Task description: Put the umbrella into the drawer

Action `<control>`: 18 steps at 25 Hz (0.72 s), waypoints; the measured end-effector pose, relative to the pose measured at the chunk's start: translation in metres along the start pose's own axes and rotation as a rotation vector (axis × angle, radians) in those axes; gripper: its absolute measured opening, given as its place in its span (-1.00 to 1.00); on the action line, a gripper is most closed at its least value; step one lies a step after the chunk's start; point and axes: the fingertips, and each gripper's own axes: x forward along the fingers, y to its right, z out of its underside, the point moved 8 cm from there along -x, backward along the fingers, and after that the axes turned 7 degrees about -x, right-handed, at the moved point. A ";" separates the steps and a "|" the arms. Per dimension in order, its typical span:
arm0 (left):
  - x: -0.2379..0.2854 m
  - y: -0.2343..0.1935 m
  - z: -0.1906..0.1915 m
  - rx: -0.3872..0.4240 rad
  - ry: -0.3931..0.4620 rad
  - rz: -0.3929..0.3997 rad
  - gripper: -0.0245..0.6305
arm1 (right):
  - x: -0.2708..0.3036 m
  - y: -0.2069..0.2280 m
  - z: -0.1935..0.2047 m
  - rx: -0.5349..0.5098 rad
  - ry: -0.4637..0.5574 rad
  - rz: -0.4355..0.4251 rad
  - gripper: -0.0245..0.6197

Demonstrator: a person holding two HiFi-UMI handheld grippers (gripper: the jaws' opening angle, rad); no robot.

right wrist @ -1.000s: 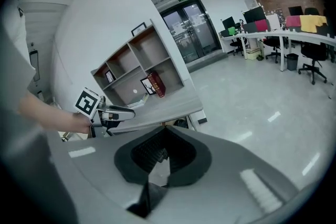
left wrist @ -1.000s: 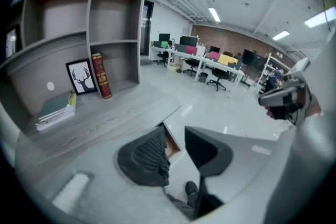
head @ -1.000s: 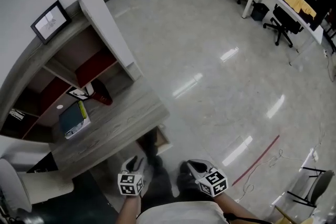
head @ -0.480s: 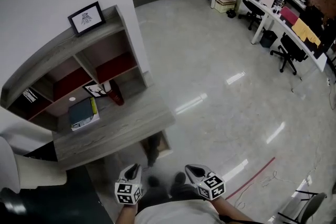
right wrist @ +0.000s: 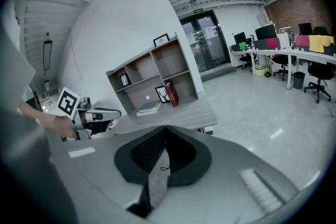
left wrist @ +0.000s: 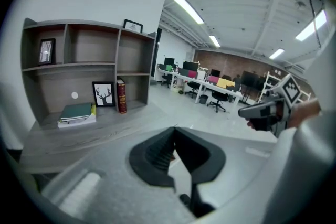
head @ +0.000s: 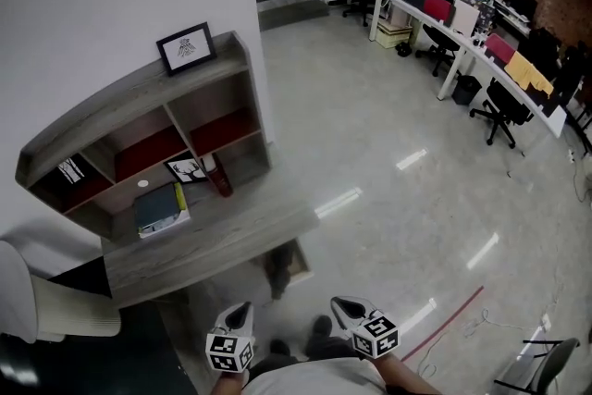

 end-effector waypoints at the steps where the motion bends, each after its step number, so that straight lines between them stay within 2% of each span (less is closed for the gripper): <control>1: -0.008 -0.003 0.001 0.002 0.001 0.011 -0.92 | -0.001 -0.008 0.000 0.002 0.007 0.010 -0.90; 12: -0.089 -0.031 0.013 0.033 0.004 0.133 -0.92 | -0.024 -0.096 0.005 0.019 0.080 0.130 -0.90; 18: -0.116 -0.039 0.028 0.028 -0.003 0.185 -0.92 | -0.039 -0.133 0.020 -0.019 0.077 0.158 -0.90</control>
